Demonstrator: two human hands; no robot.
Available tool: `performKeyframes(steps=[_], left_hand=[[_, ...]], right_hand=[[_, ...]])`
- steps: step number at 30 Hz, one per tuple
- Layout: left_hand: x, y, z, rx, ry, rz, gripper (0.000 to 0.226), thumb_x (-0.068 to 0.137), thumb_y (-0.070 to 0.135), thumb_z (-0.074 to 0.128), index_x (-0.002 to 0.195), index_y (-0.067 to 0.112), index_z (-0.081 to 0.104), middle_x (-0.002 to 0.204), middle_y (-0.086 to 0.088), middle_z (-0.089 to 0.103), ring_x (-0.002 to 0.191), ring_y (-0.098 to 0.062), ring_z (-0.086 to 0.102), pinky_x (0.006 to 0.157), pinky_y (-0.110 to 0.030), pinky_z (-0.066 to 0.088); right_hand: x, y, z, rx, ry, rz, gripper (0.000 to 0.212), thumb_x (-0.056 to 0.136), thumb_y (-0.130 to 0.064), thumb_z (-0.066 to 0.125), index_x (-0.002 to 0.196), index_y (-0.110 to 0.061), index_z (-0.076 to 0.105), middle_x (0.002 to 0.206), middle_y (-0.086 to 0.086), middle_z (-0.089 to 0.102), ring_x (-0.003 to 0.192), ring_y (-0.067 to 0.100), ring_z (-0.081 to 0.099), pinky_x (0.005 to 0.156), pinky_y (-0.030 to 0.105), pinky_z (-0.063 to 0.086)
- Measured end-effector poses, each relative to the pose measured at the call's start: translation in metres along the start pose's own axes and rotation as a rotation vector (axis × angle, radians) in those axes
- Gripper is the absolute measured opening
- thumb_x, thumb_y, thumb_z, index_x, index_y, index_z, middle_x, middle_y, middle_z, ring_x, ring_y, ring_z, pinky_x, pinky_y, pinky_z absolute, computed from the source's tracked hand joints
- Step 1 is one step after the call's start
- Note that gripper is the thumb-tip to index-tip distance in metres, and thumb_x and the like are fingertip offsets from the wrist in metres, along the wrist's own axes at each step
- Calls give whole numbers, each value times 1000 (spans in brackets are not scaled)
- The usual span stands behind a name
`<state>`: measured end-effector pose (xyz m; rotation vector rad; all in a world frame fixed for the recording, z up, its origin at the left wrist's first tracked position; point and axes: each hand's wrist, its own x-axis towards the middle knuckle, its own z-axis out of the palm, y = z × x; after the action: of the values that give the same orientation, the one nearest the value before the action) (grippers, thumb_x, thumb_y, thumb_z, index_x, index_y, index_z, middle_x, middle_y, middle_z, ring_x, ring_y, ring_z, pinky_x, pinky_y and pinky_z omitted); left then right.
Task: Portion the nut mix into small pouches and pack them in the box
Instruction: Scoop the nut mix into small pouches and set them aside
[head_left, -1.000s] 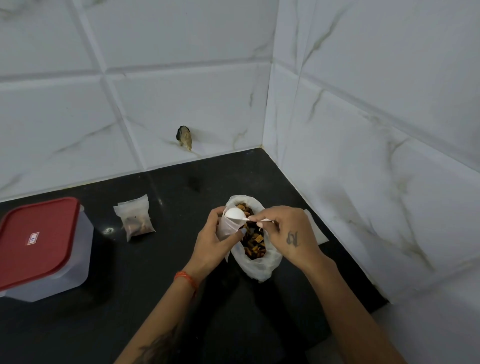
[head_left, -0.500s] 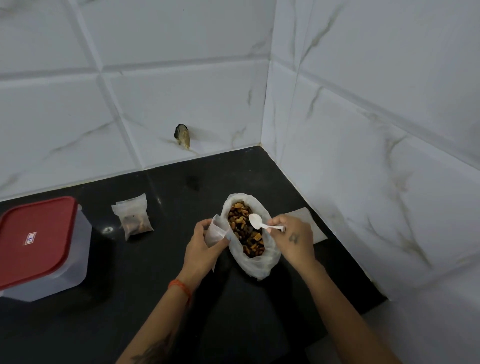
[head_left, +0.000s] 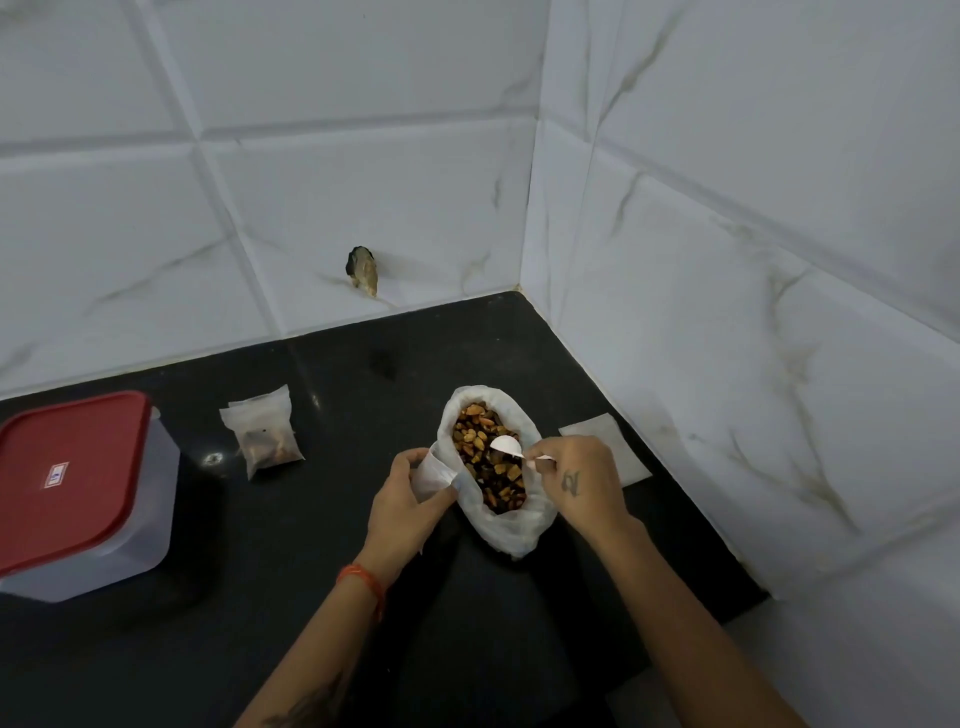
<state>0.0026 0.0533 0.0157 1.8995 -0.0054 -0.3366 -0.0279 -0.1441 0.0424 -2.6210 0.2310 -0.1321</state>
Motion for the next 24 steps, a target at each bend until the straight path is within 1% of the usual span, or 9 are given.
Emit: performKeyframes(steps=[1,4,6,9,11,15,20,22,24], left_hand=[[0,-1,0,20,1,1,57,82,26,72,131,25,42,123,4,53,108,-12,54,80,-21,45],[1,-1,2,78,-14,-5,61,79,25,74,132,23,43,118,4,53,103,-11,55,79,-20,45],[2,-1,4,107,-26,-10,60,79,25,75,131,21,45,115,5,54,102,-10,55,80,-21,45],[3,-2,7,116,-35,-16,55,79,26,75,127,21,49,115,5,56,101,-9,56,80,-21,46],[4,-2,9,111,-38,-25,52,80,26,74,125,22,50,117,4,58,103,-10,56,82,-21,46],[6,-3,12,70,-30,-55,47,80,29,73,122,24,51,114,4,59,102,-11,57,73,-18,44],[7,-4,14,21,-43,-63,42,81,26,73,117,24,52,114,3,60,101,-10,58,75,-18,46],[6,-3,15,12,-49,-61,42,80,26,74,116,24,51,113,4,60,100,-9,58,72,-16,45],[5,-2,16,-1,-51,-66,43,80,27,74,116,24,51,111,4,59,98,-8,58,69,-14,44]], right_hand=[[-1,-1,4,11,13,-5,24,91,-12,56,109,-16,71,97,5,70,91,18,63,81,22,46],[-3,-3,17,-105,-90,-2,28,94,-17,53,118,-21,65,104,2,68,96,15,61,88,25,49],[-3,-4,18,-142,-106,2,27,92,-18,56,117,-23,66,107,2,68,99,15,61,90,26,50],[3,-4,9,-67,-74,53,23,89,-20,61,111,-23,70,106,1,69,97,14,62,88,22,49],[5,-3,7,-77,-27,55,24,91,-20,60,112,-22,69,102,1,70,93,13,63,84,20,48],[-1,-5,15,-155,-99,-10,26,93,-20,56,117,-21,67,106,2,69,97,15,63,88,24,50],[8,-4,8,-62,-112,91,21,88,-23,65,108,-21,72,104,-2,72,96,12,63,88,21,49],[11,-5,7,25,-140,147,17,87,-22,67,102,-19,74,98,-2,73,89,9,65,86,21,49],[16,-3,5,216,-209,258,11,84,-17,70,93,-17,76,84,0,74,67,6,63,73,20,53]])
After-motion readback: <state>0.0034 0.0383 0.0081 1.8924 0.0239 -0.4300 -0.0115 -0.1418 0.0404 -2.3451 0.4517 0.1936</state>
